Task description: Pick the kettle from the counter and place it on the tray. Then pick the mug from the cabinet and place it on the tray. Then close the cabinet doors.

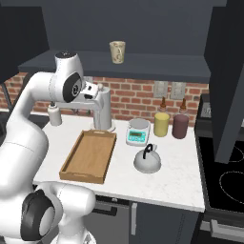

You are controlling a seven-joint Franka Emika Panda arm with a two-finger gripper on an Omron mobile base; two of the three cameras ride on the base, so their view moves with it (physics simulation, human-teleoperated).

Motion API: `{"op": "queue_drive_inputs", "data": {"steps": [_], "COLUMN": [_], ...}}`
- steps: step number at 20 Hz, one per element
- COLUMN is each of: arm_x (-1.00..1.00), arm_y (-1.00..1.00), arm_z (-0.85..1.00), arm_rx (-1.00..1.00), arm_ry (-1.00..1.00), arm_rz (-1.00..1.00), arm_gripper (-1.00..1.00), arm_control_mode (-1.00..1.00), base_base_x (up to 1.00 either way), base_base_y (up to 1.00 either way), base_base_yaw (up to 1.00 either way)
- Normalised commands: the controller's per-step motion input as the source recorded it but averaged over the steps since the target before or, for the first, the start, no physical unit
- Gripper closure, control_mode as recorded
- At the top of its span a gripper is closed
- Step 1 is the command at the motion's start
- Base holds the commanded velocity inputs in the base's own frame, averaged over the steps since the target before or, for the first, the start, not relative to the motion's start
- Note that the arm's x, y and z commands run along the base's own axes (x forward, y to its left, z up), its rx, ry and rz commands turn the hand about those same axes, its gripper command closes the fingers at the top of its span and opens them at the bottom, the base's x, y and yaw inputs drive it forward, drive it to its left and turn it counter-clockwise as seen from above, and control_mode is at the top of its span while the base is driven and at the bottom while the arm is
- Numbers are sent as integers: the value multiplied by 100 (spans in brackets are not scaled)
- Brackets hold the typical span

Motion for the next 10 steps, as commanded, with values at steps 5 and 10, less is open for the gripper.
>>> {"op": "queue_drive_inputs", "data": {"steps": [5,10], "arm_x": [-9,-19], "arm_y": [-16,-38], "arm_z": [-9,-16], "arm_rx": [0,5], "arm_ry": [0,-4], "arm_rz": [0,-13], "arm_gripper": [-100,-100], "arm_control_mode": [-100,-100], "base_base_x": [0,0], "base_base_y": [0,0], "base_base_yaw": [0,0]}}
